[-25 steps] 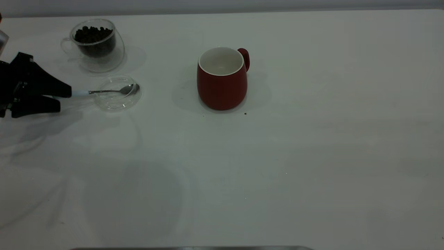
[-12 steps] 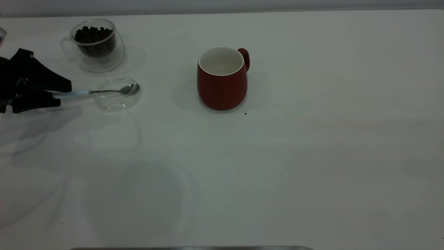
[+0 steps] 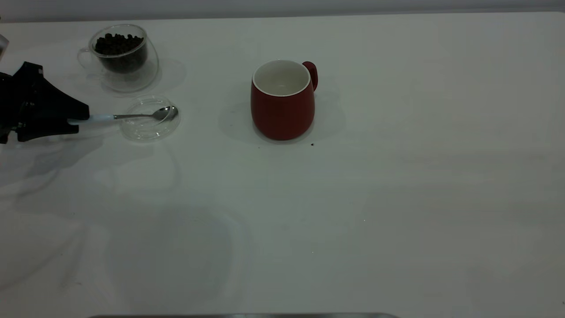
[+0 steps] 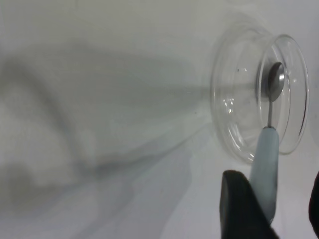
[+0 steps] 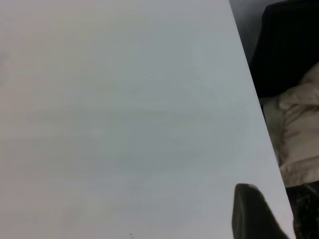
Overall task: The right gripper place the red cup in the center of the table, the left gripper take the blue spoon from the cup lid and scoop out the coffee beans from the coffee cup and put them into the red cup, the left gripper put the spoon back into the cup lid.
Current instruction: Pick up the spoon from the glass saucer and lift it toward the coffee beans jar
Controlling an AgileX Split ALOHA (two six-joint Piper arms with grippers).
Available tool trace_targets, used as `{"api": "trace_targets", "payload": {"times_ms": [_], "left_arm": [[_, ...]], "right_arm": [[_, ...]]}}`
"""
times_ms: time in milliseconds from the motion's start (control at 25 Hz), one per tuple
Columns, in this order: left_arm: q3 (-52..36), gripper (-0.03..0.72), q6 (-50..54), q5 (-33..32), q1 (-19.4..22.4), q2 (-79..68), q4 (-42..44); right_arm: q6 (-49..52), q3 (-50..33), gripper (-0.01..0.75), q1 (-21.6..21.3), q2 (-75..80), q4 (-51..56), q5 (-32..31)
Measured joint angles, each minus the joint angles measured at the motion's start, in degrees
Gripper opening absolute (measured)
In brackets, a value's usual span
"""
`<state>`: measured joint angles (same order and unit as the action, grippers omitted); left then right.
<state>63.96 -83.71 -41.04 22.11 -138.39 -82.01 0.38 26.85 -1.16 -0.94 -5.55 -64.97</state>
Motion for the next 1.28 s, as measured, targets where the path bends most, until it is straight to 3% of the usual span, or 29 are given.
{"api": "trace_targets", "payload": {"times_ms": [120, 360, 440, 1280], "left_arm": [[0.0, 0.364, 0.0, 0.0, 0.0, 0.0, 0.0], [0.0, 0.175, 0.0, 0.0, 0.0, 0.0, 0.0], [0.0, 0.149, 0.0, -0.9, 0.0, 0.0, 0.0], [0.0, 0.123, 4.0, -8.6, 0.0, 1.5, 1.0]], "right_arm": [[0.0, 0.0, 0.244, 0.0, 0.0, 0.0, 0.0], [0.0, 0.0, 0.244, 0.0, 0.0, 0.0, 0.0], [0.0, 0.0, 0.244, 0.0, 0.0, 0.0, 0.0], [-0.1, 0.0, 0.244, 0.0, 0.0, 0.0, 0.0]]}}
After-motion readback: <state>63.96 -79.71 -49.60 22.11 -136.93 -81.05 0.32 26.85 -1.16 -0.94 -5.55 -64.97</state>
